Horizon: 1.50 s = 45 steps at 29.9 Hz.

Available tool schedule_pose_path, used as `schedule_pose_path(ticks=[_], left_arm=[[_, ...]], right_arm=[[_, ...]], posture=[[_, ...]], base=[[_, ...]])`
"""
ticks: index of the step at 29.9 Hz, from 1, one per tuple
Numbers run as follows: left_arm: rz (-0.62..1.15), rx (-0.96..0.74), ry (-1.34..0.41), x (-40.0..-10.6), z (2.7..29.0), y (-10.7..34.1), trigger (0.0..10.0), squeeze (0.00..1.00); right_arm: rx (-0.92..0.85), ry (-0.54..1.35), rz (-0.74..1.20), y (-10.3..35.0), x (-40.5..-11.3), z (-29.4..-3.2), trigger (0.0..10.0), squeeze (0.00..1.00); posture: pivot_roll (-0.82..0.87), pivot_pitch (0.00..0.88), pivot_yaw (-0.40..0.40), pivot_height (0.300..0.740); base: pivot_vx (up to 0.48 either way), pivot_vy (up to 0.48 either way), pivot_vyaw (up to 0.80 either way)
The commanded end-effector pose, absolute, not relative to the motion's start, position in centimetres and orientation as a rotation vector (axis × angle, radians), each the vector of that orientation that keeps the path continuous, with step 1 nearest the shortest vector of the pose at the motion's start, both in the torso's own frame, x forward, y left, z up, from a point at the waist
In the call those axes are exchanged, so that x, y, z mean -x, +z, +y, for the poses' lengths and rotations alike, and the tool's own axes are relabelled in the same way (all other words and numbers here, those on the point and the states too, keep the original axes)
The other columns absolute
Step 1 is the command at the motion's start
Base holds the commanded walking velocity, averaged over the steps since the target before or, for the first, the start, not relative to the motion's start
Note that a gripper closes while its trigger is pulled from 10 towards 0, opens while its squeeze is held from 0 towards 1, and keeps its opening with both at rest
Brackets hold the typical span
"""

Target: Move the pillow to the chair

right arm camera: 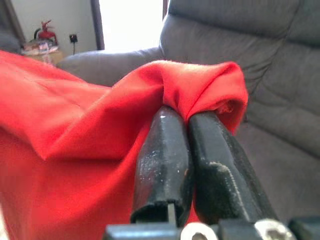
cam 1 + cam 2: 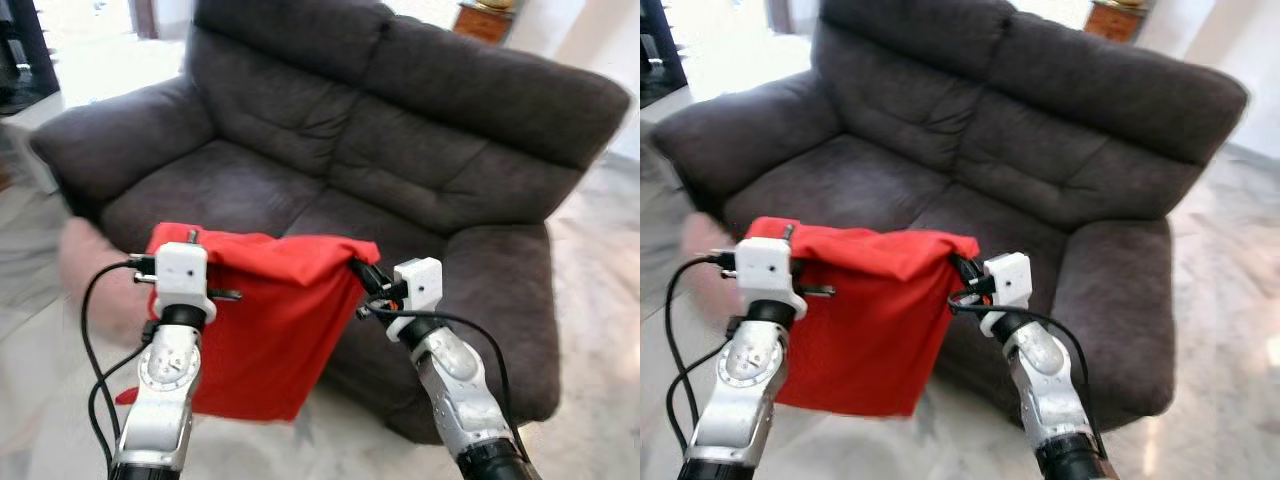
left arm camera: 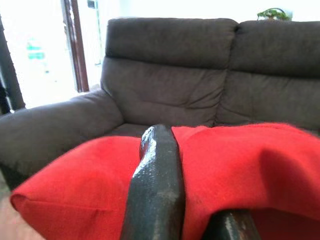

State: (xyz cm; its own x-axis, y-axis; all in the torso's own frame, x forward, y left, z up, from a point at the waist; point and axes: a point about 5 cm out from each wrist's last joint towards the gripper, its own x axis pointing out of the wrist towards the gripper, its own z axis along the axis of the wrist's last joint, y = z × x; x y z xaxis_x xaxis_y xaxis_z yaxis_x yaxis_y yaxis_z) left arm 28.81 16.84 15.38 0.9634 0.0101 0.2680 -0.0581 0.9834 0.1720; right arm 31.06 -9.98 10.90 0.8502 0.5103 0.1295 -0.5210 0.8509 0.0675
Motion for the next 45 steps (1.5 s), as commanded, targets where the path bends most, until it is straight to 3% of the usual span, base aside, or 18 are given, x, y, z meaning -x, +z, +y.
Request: schedule_pose_path(ticks=[1,29,45], left_arm=[[-0.337,-0.164,0.011,-28.68,16.38,16.61,10.0,0.00],[-0.333,-0.153,0.010,-28.62,16.50,16.63,10.0,0.00],[-0.333,-0.152,0.016,-28.67,16.61,16.79,10.0,0.00]], right_arm=[[-0.091,0.549,-0.192,12.72,-31.43,-9.87,10.0,0.00],[-0.079,0.527,-0.189,12.59,-31.59,-9.99,10.0,0.00],[-0.094,0.512,-0.199,12.69,-31.69,-9.96,10.0,0.00]], posture=[[0.13,0.027,-0.164,0.740],[0.14,0.026,-0.162,0.740],[0.14,0.030,-0.159,0.740]], base=[[0.000,0.000,-0.80],[0.000,0.000,-0.80],[0.000,0.000,-0.06]])
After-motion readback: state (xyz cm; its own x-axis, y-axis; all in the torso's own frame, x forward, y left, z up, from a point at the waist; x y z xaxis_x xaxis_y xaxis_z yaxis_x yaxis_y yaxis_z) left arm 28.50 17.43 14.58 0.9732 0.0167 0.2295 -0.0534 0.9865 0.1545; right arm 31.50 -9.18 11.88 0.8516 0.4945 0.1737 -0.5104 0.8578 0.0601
